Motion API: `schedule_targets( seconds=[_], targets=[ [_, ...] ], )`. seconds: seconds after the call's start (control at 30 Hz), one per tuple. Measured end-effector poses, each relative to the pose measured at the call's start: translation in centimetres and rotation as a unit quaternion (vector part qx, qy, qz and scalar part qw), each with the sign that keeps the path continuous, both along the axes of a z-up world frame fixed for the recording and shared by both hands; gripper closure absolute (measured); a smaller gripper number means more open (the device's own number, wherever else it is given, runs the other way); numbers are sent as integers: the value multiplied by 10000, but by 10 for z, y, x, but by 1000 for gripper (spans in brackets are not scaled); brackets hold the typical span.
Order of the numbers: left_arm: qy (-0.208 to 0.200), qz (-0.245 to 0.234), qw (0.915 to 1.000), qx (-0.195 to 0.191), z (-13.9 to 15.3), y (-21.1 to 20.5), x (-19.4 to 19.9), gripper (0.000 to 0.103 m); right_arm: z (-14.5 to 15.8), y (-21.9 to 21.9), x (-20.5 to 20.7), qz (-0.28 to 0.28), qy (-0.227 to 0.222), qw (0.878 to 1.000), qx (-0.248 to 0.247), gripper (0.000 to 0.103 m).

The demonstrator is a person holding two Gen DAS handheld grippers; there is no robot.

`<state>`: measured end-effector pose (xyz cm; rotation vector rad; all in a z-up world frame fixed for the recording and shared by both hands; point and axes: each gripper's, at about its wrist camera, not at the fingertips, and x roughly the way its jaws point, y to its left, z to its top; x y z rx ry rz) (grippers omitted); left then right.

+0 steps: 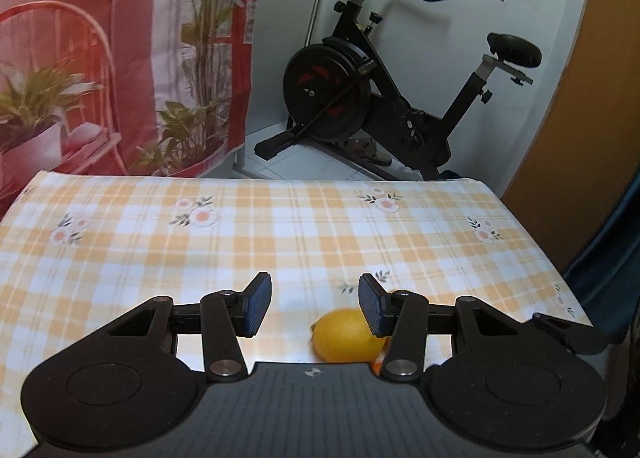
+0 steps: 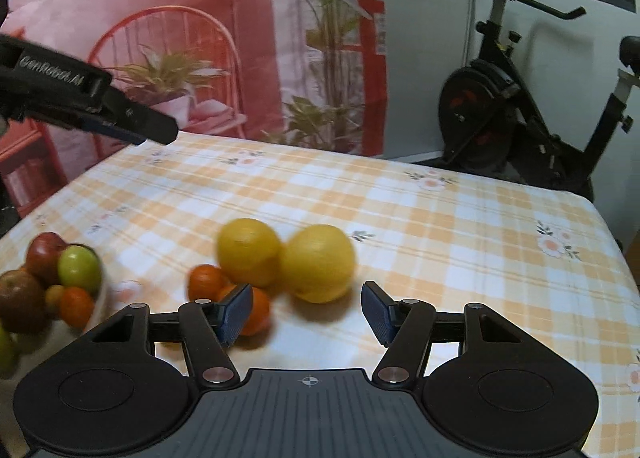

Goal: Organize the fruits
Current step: 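Close the left gripper on a lemon while the right closes on a large yellow grapefruit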

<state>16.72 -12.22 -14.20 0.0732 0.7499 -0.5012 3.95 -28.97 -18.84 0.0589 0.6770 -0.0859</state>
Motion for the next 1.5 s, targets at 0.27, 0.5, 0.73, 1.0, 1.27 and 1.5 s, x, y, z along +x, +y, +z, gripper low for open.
schedule_targets(
  seconds=[0.27,0.5,0.73,1.0,1.27,1.5],
  targets=[
    [400,-238,9988,165,-27,-52,30,52,-15,-23,15,43,105,9999,11,46],
    [1004,-391,9941,92,-52,-79,50,52,-23,-23,26,294,209,9993,-49,46],
    [1447,-591,9877,10,-68,-89,55,53,-27,-23,32,406,234,9989,10,46],
    [1576,-821,9840,-97,-74,-95,52,53,-30,-26,36,409,194,9989,137,47],
    [1624,-911,9823,-223,-72,-91,51,56,-35,-29,39,330,163,9987,338,47],
    [1654,-933,9814,-291,-71,-88,50,57,-40,-29,42,284,161,9985,443,51]
  ],
)
